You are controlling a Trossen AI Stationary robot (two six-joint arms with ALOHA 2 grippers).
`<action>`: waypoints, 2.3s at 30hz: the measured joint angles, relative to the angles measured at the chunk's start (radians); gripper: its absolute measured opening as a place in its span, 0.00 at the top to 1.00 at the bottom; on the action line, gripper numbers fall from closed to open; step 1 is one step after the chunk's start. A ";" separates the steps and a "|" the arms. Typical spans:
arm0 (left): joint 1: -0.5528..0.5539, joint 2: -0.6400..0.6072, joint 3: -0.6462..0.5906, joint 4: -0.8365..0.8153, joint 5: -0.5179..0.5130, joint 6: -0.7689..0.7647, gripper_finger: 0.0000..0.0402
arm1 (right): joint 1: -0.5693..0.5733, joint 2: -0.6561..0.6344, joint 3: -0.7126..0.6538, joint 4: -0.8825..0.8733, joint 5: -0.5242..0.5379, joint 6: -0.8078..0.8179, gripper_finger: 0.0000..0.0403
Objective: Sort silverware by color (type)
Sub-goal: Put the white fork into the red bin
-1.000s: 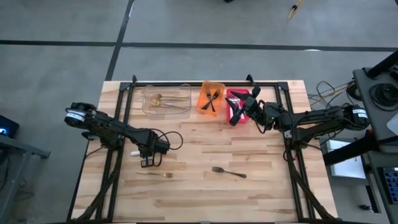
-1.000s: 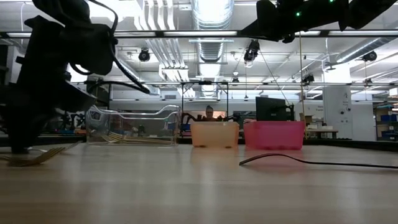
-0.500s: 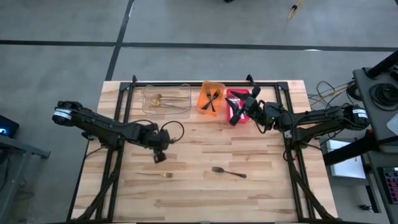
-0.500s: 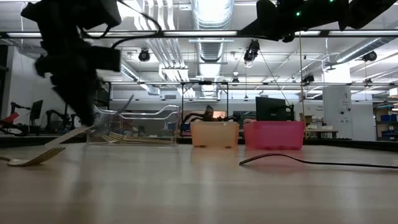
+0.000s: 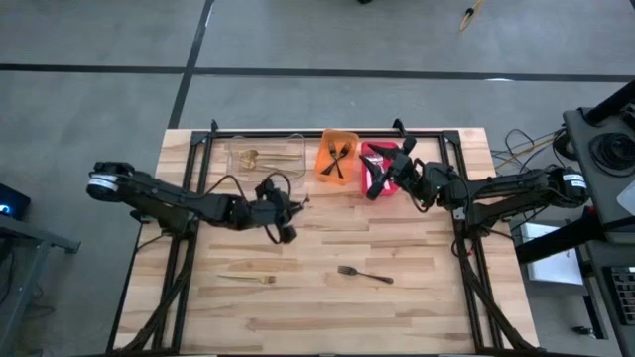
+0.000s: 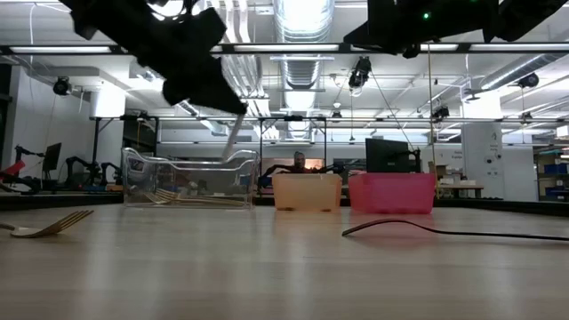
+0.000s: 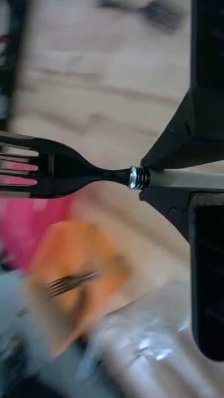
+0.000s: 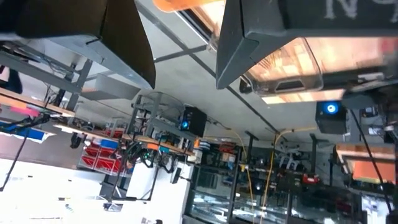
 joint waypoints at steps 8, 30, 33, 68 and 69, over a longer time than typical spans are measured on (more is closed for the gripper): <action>0.111 0.038 0.000 0.339 -0.123 0.176 0.96 | 0.000 0.000 0.000 0.046 -0.209 0.019 0.60; 0.155 0.338 0.156 0.761 -0.182 0.311 0.96 | 0.000 0.108 0.000 0.183 -0.336 -0.050 0.60; 0.156 0.367 0.211 0.757 -0.197 0.353 0.96 | 0.000 0.107 0.000 0.184 -0.328 -0.052 0.60; 0.155 0.280 0.336 0.432 -0.051 0.466 1.00 | -0.001 0.044 0.116 -0.244 -0.038 0.186 0.70; 0.155 0.255 0.326 0.422 -0.034 0.484 1.00 | 0.000 0.052 0.158 -0.346 -0.038 0.232 0.71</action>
